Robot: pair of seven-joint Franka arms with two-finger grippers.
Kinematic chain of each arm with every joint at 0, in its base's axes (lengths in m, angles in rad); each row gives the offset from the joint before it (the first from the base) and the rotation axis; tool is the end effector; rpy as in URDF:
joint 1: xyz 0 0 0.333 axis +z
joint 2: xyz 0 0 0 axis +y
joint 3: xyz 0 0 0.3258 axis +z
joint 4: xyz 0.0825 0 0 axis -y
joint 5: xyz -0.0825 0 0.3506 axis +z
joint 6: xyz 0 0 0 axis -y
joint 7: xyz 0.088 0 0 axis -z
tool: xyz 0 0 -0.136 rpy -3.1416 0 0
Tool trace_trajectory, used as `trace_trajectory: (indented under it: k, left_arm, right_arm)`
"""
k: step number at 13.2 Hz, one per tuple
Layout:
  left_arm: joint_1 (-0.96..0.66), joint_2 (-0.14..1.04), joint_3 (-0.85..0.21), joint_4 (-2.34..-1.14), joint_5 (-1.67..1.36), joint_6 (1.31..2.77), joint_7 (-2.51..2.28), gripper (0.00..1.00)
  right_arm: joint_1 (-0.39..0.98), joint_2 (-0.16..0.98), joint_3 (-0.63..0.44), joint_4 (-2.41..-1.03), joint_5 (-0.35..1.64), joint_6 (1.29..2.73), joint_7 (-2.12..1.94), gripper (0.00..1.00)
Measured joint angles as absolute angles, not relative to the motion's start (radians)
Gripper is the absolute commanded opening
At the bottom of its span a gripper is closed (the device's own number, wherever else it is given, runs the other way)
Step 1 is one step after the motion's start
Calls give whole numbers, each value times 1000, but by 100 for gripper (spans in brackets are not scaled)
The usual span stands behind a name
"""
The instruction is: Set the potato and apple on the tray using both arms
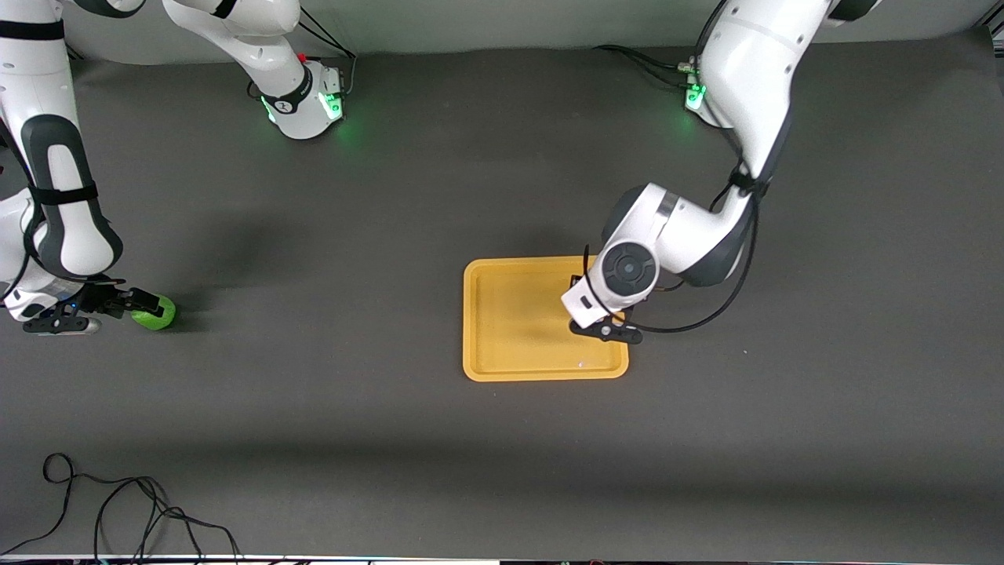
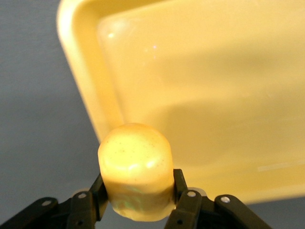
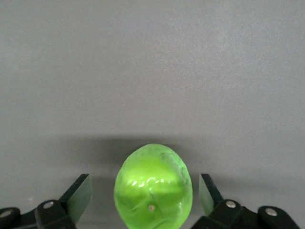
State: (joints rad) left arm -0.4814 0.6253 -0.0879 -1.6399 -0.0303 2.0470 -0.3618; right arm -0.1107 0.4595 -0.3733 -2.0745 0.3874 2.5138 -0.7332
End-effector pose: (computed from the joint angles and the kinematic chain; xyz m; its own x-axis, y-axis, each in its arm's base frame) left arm 0.5378 -0.3404 0.2375 0.9582 -0.1733 -0.2278 -0.1795 -0.9837 -0.0064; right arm 0.5123 -0.2620 0.2271 0.9976 -0.0268 0.0640 -0.0244 -0.9990 -0.0385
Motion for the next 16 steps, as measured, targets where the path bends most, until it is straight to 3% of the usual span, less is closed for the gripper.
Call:
trace_trajectory:
  k: [1,2,3,4,5,7,10,12,16]
  left_arm:
    - [-481,646,-87,-1636,-30,2079,-367,0]
    - [-481,660,-85,-1632,-30,2095,-374,0]
    - [-481,668,-83,-1628,-30,2096,-377,11]
    - [-481,670,-82,-1625,-29,2096,-378,22]
    - [-481,670,-81,-1623,-27,2097,-378,25]
    - [-481,673,-79,-1622,-20,2112,-379,58]
    - [-481,681,-79,-1612,-19,2136,-389,70]
    - [-477,681,-75,-1592,-19,2134,-390,99]
    - [-449,652,-65,-1563,-14,2082,-388,99]
  right_arm:
    - [-111,470,-374,-2073,392,2518,-733,93]
    - [-112,480,-375,-2071,399,2522,-733,68]
    - [-113,489,-375,-2068,407,2527,-734,47]
    - [-113,495,-375,-2066,411,2529,-734,41]
    - [-112,498,-375,-2064,412,2529,-735,39]
    - [-110,498,-375,-2056,413,2529,-739,38]
    - [-95,449,-375,-2013,409,2455,-740,34]
    - [-84,365,-375,-1966,355,2352,-734,33]
    - [-81,183,-376,-1771,141,1955,-595,33]
